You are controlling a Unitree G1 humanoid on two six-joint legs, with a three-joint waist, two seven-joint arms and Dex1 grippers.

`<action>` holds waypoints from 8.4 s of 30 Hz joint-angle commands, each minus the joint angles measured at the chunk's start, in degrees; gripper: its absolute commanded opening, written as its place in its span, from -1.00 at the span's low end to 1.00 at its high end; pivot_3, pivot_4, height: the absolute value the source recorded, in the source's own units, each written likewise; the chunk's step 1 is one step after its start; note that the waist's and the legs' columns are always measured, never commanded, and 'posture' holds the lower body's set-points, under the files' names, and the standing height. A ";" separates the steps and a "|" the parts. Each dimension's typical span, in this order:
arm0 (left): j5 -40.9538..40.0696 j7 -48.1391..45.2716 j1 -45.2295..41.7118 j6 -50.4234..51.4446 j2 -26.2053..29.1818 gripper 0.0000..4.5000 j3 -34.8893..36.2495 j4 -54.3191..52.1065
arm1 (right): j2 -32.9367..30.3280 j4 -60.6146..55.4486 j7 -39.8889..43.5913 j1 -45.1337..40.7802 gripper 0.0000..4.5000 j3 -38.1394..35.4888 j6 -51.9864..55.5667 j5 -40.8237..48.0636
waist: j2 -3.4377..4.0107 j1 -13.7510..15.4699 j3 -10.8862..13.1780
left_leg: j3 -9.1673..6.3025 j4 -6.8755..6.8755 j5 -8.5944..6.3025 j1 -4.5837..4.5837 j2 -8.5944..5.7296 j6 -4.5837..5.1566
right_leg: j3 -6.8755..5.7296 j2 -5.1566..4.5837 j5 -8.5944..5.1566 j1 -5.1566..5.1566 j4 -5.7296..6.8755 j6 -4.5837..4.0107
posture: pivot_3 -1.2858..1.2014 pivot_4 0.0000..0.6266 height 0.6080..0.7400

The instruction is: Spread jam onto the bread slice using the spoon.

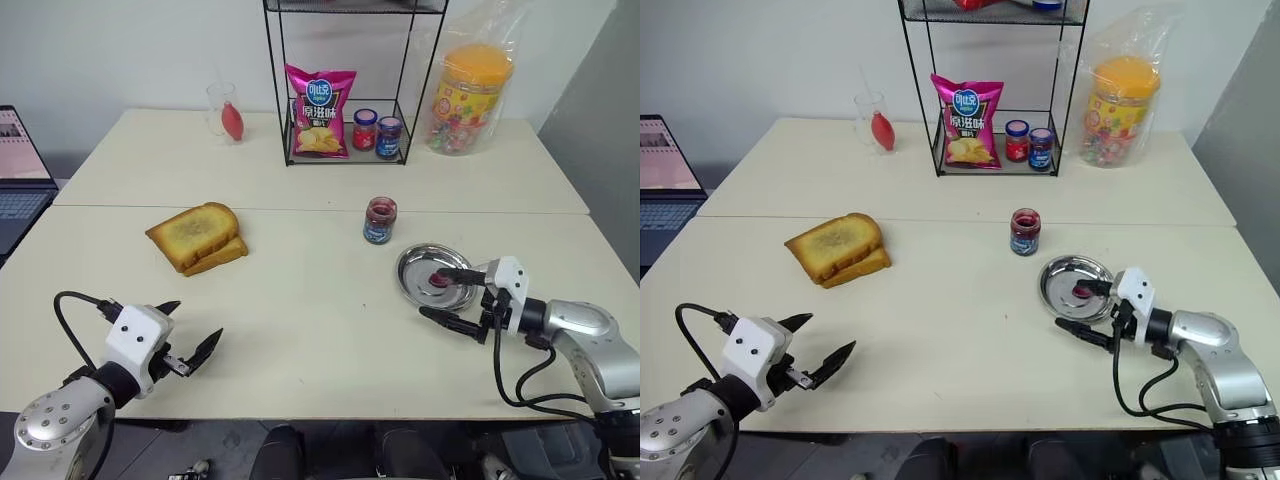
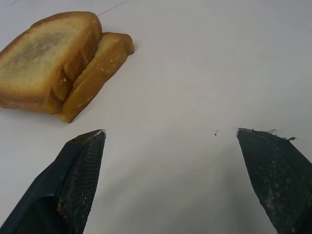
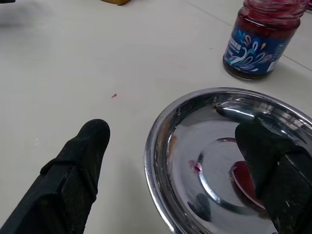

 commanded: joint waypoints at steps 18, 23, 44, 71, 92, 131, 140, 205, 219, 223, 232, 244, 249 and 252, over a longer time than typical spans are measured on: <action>-0.64 -2.47 1.19 -9.90 -0.27 1.00 2.74 1.41 | -0.13 -2.29 0.38 -1.02 0.99 -0.08 -0.12 0.42 | 0.01 0.04 0.01 | 0.01 -0.02 0.00 0.00 0.01 0.00 | 0.00 0.00 -0.02 -0.01 -0.01 -0.03 | 0.03 -0.52 1.00; 2.19 -1.05 0.42 -14.92 -0.73 1.00 3.86 3.43 | 0.33 -2.72 0.48 -2.19 0.99 0.94 -0.12 0.50 | 0.01 0.04 0.01 | 0.01 -0.02 0.00 0.00 0.01 0.00 | 0.00 0.00 -0.02 -0.01 -0.01 -0.03 | 0.03 -0.52 1.00; -13.18 22.64 -24.63 5.32 -8.55 1.00 13.08 15.84 | 6.04 -4.86 -0.44 -20.04 0.99 9.45 11.44 1.78 | 0.01 0.16 0.01 | -0.13 0.02 0.00 -0.03 0.00 0.00 | -0.13 0.01 0.06 0.00 0.02 0.06 | 0.03 -0.52 1.00; -16.31 26.16 -45.13 18.91 -6.24 1.00 8.20 38.95 | 11.53 -8.72 -0.89 -27.52 0.99 13.04 18.10 4.28 | 0.00 0.99 0.00 | -0.52 -0.01 0.00 -0.31 -0.08 -0.03 | -0.40 0.00 0.23 -0.08 -0.02 -0.22 | 0.03 -0.52 1.00; -14.18 25.90 -52.67 20.42 -6.26 -0.09 5.24 46.61 | 11.48 -8.44 -1.08 -26.65 1.00 13.66 16.05 2.52 | 0.00 1.01 0.00 | -0.68 -0.01 0.00 -0.39 -0.08 -0.04 | -0.54 -0.02 0.23 -0.12 -0.01 -0.23 | 0.03 -0.52 1.00; -32.01 12.14 -39.00 27.23 -4.04 -0.99 9.99 22.08 | 9.08 -7.71 -0.31 -25.50 1.00 12.26 12.40 0.42 | 0.03 1.05 0.02 | -0.74 -0.02 0.02 -0.46 -0.13 -0.11 | -0.60 -0.14 0.22 -0.13 -0.04 -0.22 | 0.03 -0.52 1.00; -36.37 -3.67 -36.45 35.29 5.37 -0.99 0.38 18.05 | 2.02 -11.67 3.31 -20.83 1.00 7.31 12.12 3.12 | 0.20 1.00 0.14 | -0.67 -0.06 0.02 -0.46 -0.17 -0.11 | -0.56 -0.12 0.17 -0.14 -0.08 -0.21 | 0.03 -0.52 1.00; -1.72 -10.38 -32.08 -12.40 8.33 1.00 -14.53 17.77 | -5.01 -21.23 -3.73 -5.61 1.00 -5.40 14.32 9.59 | 0.36 1.40 0.27 | -0.34 -0.02 0.02 -0.42 -0.09 -0.10 | -0.22 -0.06 -0.02 -0.18 -0.12 0.04 | 0.03 -0.52 1.00; -11.10 -22.00 -40.08 3.74 11.82 1.00 -25.40 1.27 | 10.87 -12.66 -32.61 3.69 1.00 -28.56 14.70 9.35 | 0.36 1.05 0.28 | -0.24 -0.05 0.02 -0.44 -0.13 -0.10 | -0.18 -0.04 -0.04 -0.18 -0.08 0.07 | 0.03 -0.52 1.00; -11.36 -22.57 -42.54 5.69 10.34 1.00 -28.09 0.97 | 15.61 -12.27 -35.52 6.60 1.00 -28.39 17.17 11.97 | 0.44 0.75 0.29 | -0.23 -0.06 0.02 -0.41 -0.08 -0.09 | -0.15 0.04 -0.07 -0.20 -0.03 0.08 | 0.03 -0.52 1.00; -10.08 -24.77 -43.49 6.19 10.19 1.00 -31.69 0.61 | 22.65 -1.81 -38.01 1.68 1.00 -27.40 19.38 16.94 | 0.66 -0.18 0.36 | -0.12 -0.04 0.03 -0.17 -0.05 -0.08 | 0.01 0.11 -0.07 -0.08 0.04 0.13 | 0.03 -0.52 1.00; -9.64 -25.17 -43.09 6.65 9.66 1.00 -32.28 0.40 | 24.32 1.92 -36.92 -0.61 0.92 -27.03 20.99 22.65 | 0.72 -0.20 0.39 | -0.12 -0.06 0.02 -0.26 -0.06 -0.07 | 0.00 0.11 -0.09 -0.13 0.00 0.13 | 0.03 -0.52 1.00; -9.09 -25.56 -43.24 6.10 9.39 1.00 -32.32 1.43 | 24.16 3.50 -36.68 -1.51 0.47 -26.76 20.81 23.68 | 0.72 -0.22 0.39 | -0.11 -0.06 0.02 -0.26 -0.05 -0.07 | 0.01 0.11 -0.09 -0.13 0.00 0.13 | 0.03 -0.52 1.00; -8.68 -25.92 -42.90 5.52 9.45 1.00 -32.25 1.97 | 24.20 4.69 -36.31 -1.87 0.17 -26.61 20.86 24.21 | 0.72 -0.21 0.39 | -0.12 -0.06 0.02 -0.27 -0.06 -0.07 | 0.00 0.11 -0.09 -0.13 0.00 0.13 | 0.03 -0.52 1.00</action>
